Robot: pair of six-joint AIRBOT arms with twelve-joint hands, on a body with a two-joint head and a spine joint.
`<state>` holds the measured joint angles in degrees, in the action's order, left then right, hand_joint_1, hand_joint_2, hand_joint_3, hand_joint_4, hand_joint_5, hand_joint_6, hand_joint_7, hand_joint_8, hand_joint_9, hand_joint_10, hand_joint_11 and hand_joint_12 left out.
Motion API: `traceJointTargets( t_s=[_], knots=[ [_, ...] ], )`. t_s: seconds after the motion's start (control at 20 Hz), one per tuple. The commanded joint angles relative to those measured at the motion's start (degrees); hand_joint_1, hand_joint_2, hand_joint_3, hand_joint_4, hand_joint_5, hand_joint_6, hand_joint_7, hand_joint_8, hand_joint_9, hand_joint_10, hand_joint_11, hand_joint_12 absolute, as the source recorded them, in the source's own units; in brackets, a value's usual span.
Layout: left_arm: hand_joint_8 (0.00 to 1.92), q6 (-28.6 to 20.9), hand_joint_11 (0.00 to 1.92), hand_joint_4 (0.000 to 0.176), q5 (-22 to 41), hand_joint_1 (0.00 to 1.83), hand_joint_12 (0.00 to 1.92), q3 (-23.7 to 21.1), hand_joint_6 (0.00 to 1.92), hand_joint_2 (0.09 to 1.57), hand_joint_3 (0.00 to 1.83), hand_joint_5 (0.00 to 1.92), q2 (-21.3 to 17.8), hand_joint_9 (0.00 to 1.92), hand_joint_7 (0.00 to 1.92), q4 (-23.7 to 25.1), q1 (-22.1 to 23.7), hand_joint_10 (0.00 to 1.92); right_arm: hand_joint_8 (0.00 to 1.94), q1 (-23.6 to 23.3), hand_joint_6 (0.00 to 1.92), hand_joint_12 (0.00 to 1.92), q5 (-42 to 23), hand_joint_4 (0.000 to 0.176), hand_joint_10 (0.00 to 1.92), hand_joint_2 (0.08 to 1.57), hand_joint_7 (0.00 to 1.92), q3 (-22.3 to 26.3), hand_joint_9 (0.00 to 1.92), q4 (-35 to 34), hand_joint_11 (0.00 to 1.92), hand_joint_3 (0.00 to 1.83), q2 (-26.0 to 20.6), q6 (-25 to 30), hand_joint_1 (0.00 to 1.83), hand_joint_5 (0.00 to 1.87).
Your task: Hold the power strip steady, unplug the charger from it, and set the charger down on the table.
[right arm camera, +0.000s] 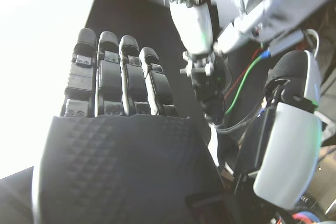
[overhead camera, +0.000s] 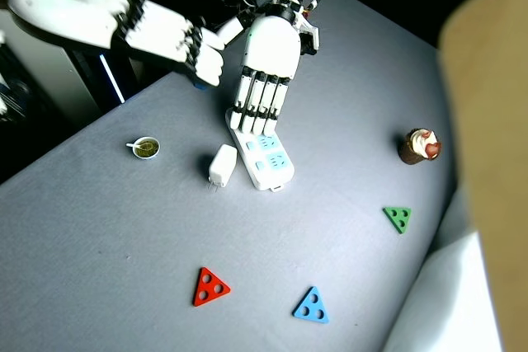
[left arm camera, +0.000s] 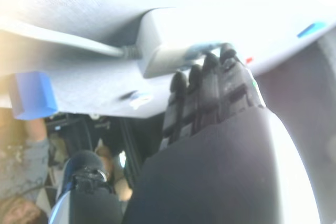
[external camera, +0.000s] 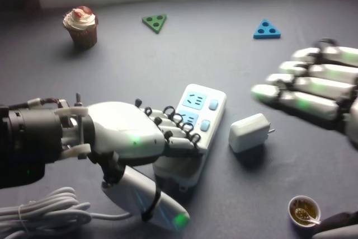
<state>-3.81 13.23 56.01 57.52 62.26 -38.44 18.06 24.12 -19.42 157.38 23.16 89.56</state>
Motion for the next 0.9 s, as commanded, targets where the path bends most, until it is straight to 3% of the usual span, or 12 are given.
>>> traceJointTargets(
  t_s=[0.0, 0.25, 0.55, 0.85],
  knots=[
    [0.0, -0.27, 0.07, 0.0, 2.28, 0.0, 0.02, -0.04, 0.0, 1.0, 0.0, 0.12, -0.4, 0.09, 0.11, -0.89, 1.07, 0.0, 0.0, -0.81, 0.01, 0.29, 4.69, 0.0, 0.0, 0.81, 0.15, 0.12, 0.15, 2.04, 0.02, 0.0, -1.12, 0.22, 0.52, 0.11],
    [0.0, -1.07, 0.03, 0.0, 3.34, 0.0, 0.0, 0.08, 0.0, 1.01, 0.0, 0.09, -1.46, 0.04, 0.06, -0.92, 4.75, 0.0, 0.0, -1.7, 0.0, 0.28, -1.28, 0.0, 0.0, 0.84, 0.16, 0.97, 0.15, 2.19, 0.01, 0.01, -5.68, 4.25, 0.53, 0.12],
    [0.0, -3.63, 0.04, 0.0, 5.23, 0.0, 0.0, 0.61, 0.01, 1.04, 0.01, 0.1, -3.22, 0.04, 0.08, -0.92, 8.72, 0.0, 0.01, -3.26, 0.0, 0.29, -2.74, 0.0, 0.01, 0.89, 0.18, 0.85, 0.17, 2.21, 0.02, 0.01, -6.3, 6.88, 0.52, 0.12],
    [0.0, -3.89, 0.04, 0.0, 8.04, 0.0, 0.0, 0.15, 0.0, 1.03, 0.0, 0.1, -4.85, 0.05, 0.08, -0.96, 9.29, 0.0, 0.0, -3.48, 0.0, 0.3, -2.78, 0.0, 0.01, 0.91, 0.22, 0.36, 0.2, 2.26, 0.06, 0.0, -6.13, 6.54, 0.53, 0.15]
  ],
)
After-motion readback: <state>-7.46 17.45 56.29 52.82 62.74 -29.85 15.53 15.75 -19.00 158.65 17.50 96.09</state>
